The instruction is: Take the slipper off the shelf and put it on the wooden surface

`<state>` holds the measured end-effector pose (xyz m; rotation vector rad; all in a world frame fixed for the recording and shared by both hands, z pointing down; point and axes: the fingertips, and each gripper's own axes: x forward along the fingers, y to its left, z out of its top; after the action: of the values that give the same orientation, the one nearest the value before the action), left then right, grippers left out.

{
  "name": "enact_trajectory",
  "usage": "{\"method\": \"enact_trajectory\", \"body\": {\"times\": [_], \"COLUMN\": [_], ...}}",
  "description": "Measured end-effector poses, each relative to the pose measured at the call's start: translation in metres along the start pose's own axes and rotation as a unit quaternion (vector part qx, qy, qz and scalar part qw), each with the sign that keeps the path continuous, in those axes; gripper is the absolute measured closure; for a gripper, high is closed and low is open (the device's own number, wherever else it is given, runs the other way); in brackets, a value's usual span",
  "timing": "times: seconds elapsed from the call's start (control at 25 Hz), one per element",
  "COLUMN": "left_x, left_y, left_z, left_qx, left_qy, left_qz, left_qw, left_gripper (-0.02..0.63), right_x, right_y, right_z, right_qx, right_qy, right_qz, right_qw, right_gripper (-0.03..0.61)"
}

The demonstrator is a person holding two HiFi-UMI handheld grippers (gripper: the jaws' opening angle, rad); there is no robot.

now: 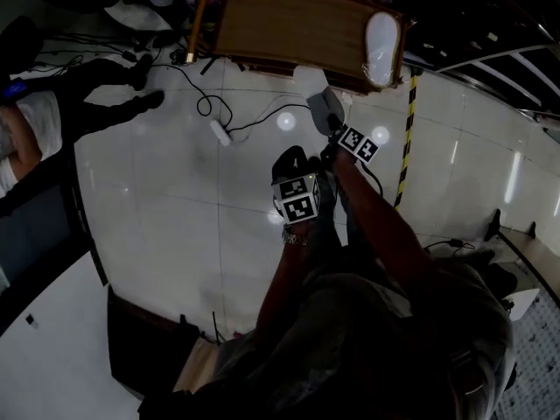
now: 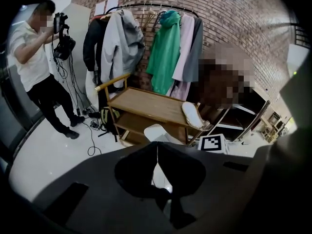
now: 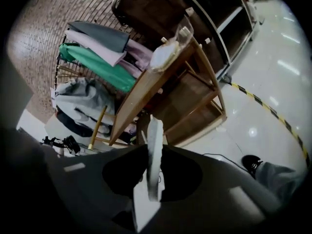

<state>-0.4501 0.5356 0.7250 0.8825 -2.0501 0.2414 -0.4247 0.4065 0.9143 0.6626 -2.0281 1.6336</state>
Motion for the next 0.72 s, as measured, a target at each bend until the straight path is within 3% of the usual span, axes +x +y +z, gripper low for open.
{"method": "enact_trajectory", "body": {"times": [0.16, 0.4, 0.56, 0.64, 0.72], "left_x": [0.023, 0.069, 0.095, 0.105, 0.112], "left_y": [0.019, 0.045, 0.055, 0.059, 0.061], "left_z": [-0.014, -0.041, -0.046, -0.046, -0.046], "left_qx": [-0.008, -0.026, -0.033, -0.035, -0.032], "left_qy": [-0.009, 0.002, 0.003, 0.002, 0.002], "left_qz": [-0.001, 0.005, 0.005, 0.006, 0.007], "left_qw": [0.9999, 0.9996, 0.9994, 0.9994, 0.9995], "left_gripper": [0.606, 0.606, 0.606, 0.606, 0.606], "right_x": [0.058, 0.128, 0.163, 0.178, 0.194], "right_y": [-0.018, -0.033, -0.042, -0.048, -0.054], "right_z": [0.016, 0.036, 0.044, 0.043, 0.035], "right_qx": [0.013, -0.108, -0.115, -0.117, -0.120], "right_qy": [-0.043, -0.032, -0.034, -0.020, 0.020], "right_qz": [-0.005, -0.052, -0.061, -0.072, -0.076], "right_qw": [0.999, 0.992, 0.991, 0.990, 0.990], "right_gripper": [0.509, 0.508, 0.499, 0.473, 0.373]}}
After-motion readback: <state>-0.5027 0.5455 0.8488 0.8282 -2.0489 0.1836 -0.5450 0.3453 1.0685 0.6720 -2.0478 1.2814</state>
